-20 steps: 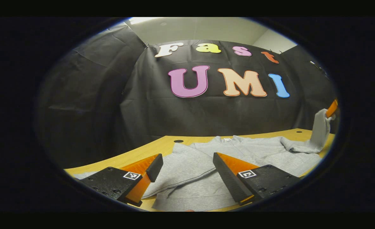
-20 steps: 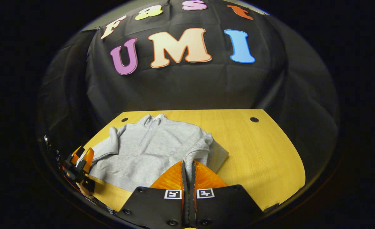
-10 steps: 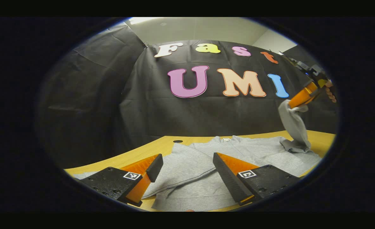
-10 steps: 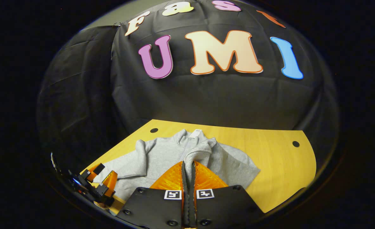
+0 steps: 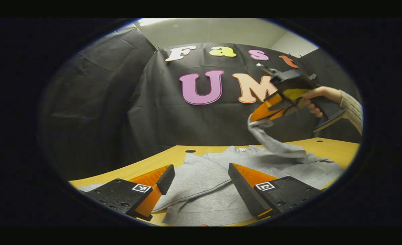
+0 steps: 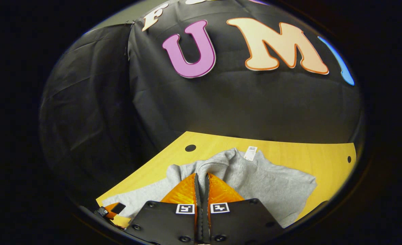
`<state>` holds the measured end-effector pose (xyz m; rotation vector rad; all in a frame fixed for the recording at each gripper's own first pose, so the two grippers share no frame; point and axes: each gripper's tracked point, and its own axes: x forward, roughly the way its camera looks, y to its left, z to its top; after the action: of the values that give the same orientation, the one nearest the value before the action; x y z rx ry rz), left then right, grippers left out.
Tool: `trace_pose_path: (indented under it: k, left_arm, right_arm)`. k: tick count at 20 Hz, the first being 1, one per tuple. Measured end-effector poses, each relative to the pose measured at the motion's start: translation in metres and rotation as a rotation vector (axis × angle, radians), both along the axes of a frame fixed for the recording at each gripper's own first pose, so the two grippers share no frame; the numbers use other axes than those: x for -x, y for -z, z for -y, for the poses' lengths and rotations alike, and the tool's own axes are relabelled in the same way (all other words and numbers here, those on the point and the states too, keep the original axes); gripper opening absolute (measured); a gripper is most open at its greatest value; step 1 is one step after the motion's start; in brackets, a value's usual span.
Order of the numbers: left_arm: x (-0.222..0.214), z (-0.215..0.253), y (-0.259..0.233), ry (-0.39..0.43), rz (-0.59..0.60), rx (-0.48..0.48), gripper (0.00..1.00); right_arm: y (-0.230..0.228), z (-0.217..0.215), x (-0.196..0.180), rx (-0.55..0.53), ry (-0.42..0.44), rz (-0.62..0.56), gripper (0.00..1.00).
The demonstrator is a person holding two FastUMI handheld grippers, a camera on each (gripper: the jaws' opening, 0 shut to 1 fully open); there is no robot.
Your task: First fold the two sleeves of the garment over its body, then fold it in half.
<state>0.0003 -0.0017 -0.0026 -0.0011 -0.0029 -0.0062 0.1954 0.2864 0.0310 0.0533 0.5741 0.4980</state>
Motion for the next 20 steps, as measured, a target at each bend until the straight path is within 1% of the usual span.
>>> trace_pose_path:
  k: [2, 5, 7, 8, 9, 10, 11, 13, 14, 15, 16, 19, 20]
  left_arm:
    - [0.000, 0.000, -0.001, 0.000, 0.000, 0.000, 0.95]
    - [0.001, 0.000, 0.000, 0.000, 0.000, 0.001, 0.95]
    - [0.001, 0.000, -0.001, 0.000, 0.000, 0.000, 0.95]
    - [0.001, 0.000, -0.001, 0.000, 0.000, 0.000, 0.95]
    - [0.001, 0.000, -0.001, 0.000, 0.001, 0.000, 0.95]
    - [0.000, 0.000, -0.001, 0.001, 0.000, 0.000, 0.95]
    - [0.001, 0.000, 0.000, 0.003, 0.001, 0.001, 0.95]
    - [0.000, 0.000, -0.001, 0.003, 0.001, 0.000, 0.95]
    - [0.001, 0.000, -0.002, 0.003, 0.001, 0.000, 0.95]
    - [0.001, 0.000, -0.001, 0.003, 0.001, 0.000, 0.95]
    - [0.000, 0.000, -0.001, 0.003, 0.001, 0.000, 0.95]
    - [0.000, 0.000, -0.001, 0.003, 0.001, 0.000, 0.95]
    - [0.000, 0.000, -0.001, 0.003, 0.001, 0.000, 0.95]
  right_arm:
    - [0.047, -0.020, -0.008, 0.031, -0.012, -0.072, 0.02]
    - [0.093, -0.035, -0.007, 0.058, -0.035, -0.141, 0.02]
    - [0.106, -0.040, -0.007, 0.075, -0.048, -0.144, 0.02]
    - [0.106, -0.043, -0.006, 0.074, -0.050, -0.151, 0.07]
    - [0.110, -0.044, -0.006, 0.069, -0.053, -0.165, 0.02]
    - [0.109, -0.043, -0.006, 0.070, -0.050, -0.172, 0.19]
    - [0.111, -0.041, -0.004, 0.072, -0.059, -0.170, 0.19]
    - [0.106, -0.040, -0.001, 0.092, -0.079, -0.143, 0.75]
    - [0.103, -0.039, 0.001, 0.107, -0.087, -0.126, 0.76]
    - [0.098, -0.038, 0.003, 0.116, -0.103, -0.103, 0.86]
    - [0.095, -0.038, 0.005, 0.126, -0.115, -0.082, 0.99]
    - [0.075, -0.031, 0.018, 0.098, -0.134, -0.024, 0.98]
    - [0.063, -0.024, 0.023, 0.083, -0.133, -0.001, 0.94]
